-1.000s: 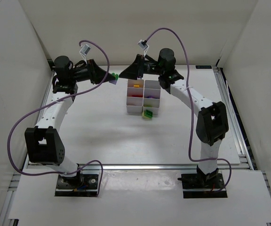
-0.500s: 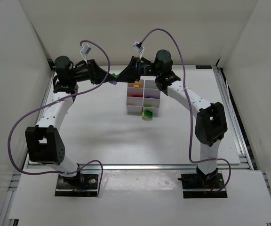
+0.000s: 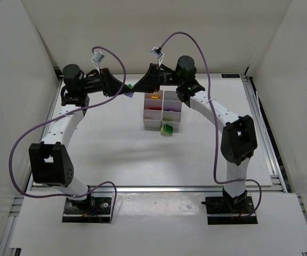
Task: Sort the legos into containers by color
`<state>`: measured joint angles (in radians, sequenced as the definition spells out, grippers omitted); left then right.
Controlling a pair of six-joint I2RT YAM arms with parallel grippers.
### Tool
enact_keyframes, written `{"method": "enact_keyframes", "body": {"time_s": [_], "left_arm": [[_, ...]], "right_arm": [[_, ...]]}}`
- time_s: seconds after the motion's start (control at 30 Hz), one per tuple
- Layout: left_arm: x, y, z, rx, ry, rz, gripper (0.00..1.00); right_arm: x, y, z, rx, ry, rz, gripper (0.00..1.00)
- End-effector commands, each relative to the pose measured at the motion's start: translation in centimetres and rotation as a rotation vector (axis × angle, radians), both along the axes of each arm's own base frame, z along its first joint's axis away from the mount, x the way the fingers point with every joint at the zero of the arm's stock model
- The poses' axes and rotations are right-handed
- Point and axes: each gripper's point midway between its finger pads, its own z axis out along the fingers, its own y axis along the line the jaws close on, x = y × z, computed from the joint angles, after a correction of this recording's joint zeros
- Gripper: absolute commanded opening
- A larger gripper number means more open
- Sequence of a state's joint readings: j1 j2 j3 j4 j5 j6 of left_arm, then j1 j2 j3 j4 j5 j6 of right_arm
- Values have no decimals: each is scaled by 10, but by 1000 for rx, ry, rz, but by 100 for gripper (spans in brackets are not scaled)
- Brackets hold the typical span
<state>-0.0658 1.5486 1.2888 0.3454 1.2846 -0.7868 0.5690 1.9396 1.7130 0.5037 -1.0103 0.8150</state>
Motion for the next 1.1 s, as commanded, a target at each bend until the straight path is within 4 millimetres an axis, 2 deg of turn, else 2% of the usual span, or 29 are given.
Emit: {"method": "enact_keyframes", "body": {"time_s": [0.0,0.13,0.17,0.2,0.23,0.27,0.33,0.43,0.53,0.63,0.67,0.73,0.77,0.83,1.07], "left_arm": [[-10,-5,-2,1,7,-24,27],[-9,-4,-6,5,26,-1,52],[-7,-4,-7,6,25,13,71],[-7,-3,-8,6,31,21,80],[-7,-1,-10,6,40,32,85],[-6,1,-10,7,44,47,94],[-3,5,-12,9,49,76,99],[-1,13,-9,9,43,106,100],[-5,15,-9,11,31,108,96],[-8,16,-7,12,25,100,84],[-9,15,-7,12,22,98,68],[-10,16,-7,13,17,94,56],[-11,15,-7,13,17,88,54],[-13,14,-7,12,17,71,52],[-18,9,-1,8,-5,43,55]], "right_arm": [[-7,4,30,69,-117,13,0],[-9,3,30,68,-125,14,0],[-9,3,29,67,-124,14,0],[-10,3,29,65,-123,16,0],[-12,1,31,67,-132,16,0],[-12,1,30,66,-134,16,0],[-13,-1,30,64,-135,12,0],[-13,-4,31,60,-134,-4,0],[-3,-8,27,46,-103,-49,0],[0,-9,25,35,-91,-56,0],[0,-9,24,33,-89,-54,0],[1,-9,24,32,-88,-56,0],[2,-8,23,32,-86,-57,0],[4,-7,22,31,-82,-60,0],[6,-4,22,29,-75,-50,0]]}}
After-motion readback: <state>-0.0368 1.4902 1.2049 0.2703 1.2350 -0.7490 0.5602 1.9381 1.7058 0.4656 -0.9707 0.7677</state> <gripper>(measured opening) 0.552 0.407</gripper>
